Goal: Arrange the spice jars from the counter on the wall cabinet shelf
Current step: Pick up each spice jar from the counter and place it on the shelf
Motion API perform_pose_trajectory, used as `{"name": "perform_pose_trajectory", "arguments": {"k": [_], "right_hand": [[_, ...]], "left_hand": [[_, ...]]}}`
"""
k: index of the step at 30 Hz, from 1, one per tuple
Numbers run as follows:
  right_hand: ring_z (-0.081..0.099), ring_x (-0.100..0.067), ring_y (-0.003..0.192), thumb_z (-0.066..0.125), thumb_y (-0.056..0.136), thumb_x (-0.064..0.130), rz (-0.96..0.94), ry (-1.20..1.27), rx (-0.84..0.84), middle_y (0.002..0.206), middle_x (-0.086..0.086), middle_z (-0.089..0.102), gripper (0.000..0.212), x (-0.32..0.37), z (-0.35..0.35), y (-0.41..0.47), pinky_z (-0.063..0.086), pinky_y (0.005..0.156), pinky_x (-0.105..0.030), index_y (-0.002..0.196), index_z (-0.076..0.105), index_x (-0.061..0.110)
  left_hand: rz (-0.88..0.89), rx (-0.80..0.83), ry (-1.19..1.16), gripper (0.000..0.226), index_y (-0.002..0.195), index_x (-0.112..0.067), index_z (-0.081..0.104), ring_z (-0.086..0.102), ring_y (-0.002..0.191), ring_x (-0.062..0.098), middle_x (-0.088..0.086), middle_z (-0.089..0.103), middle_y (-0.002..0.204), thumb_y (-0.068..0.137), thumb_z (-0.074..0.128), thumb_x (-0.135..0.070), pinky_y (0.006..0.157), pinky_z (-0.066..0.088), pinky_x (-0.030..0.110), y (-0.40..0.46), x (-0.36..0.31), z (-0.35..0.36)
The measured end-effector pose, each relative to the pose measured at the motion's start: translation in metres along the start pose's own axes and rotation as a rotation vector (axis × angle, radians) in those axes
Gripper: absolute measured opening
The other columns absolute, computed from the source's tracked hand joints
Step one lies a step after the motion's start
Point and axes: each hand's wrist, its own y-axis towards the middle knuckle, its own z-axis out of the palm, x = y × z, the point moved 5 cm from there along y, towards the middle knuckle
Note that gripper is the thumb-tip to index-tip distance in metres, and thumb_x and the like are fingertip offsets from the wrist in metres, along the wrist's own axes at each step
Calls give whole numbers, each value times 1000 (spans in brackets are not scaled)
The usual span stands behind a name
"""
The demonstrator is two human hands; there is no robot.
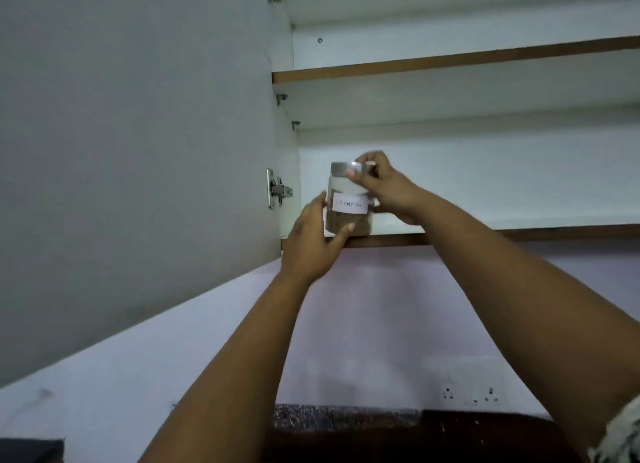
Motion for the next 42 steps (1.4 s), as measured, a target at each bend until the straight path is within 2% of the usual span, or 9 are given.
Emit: {"name": "perform_pose_trajectory", "arguments": {"k": [2,5,10,16,23,29,36,39,42], "right_hand": [[58,-25,109,57,94,44,83,-79,34,121,-1,55,28,-17,3,15,52,87,-48,115,42,34],[56,-27,110,57,95,44,173,-118,117,124,-3,51,30,-26,7,33,54,86,-54,119,42,34],[58,-37,109,52,97,43,266,-103,225,127,-7,47,38,-39,28,63,56,82,-58,130,38,32],[63,-29,85,48,99,43,229,-124,245,104,-4,53,33,-48,60,90,56,82,-57,128,34,33],[66,-37,98,45,98,49,157,-184,244,111,-11,57,38,-54,74,97,58,80,-55,131,33,36],[62,-27,88,43,99,48,123,-182,225,109,-4,53,40,-57,72,97,58,82,-53,136,30,38],[54,-38,116,38,96,60,112,-278,165,156,-11,30,73,-49,72,86,55,88,-52,149,-11,50],[51,-42,125,31,99,56,46,-441,113,154,-19,33,76,-45,72,82,45,98,-45,148,-26,39],[34,-50,135,29,101,53,10,-706,-26,148,-23,38,71,-51,63,75,31,108,-58,147,-25,44]], "left_hand": [[84,-144,275,35,114,-11,57,57,100,23,5,61,108,95,51,-41,101,44,46,-12,21,9],[263,-276,463,27,92,-11,58,50,82,23,5,55,87,98,44,-33,88,42,36,-26,39,23],[240,-390,532,32,91,-12,58,49,83,23,6,55,88,100,37,-35,83,38,34,-19,47,33],[281,-464,598,45,90,-11,59,52,81,25,7,57,86,101,25,-38,86,38,36,-17,53,38],[279,-485,597,47,94,-11,61,54,85,26,9,59,90,101,24,-39,88,43,39,-17,55,40],[290,-490,604,46,94,-11,60,52,87,25,9,59,91,101,23,-39,89,41,38,-18,54,41],[298,-471,584,45,97,-11,60,52,90,25,10,60,95,102,25,-39,91,41,38,-20,53,38],[326,-446,581,41,97,-10,59,50,90,24,10,58,94,102,28,-37,91,39,37,-21,51,36],[319,-421,574,34,94,-9,59,50,87,25,10,56,92,100,36,-33,89,40,37,-24,49,34]]}}
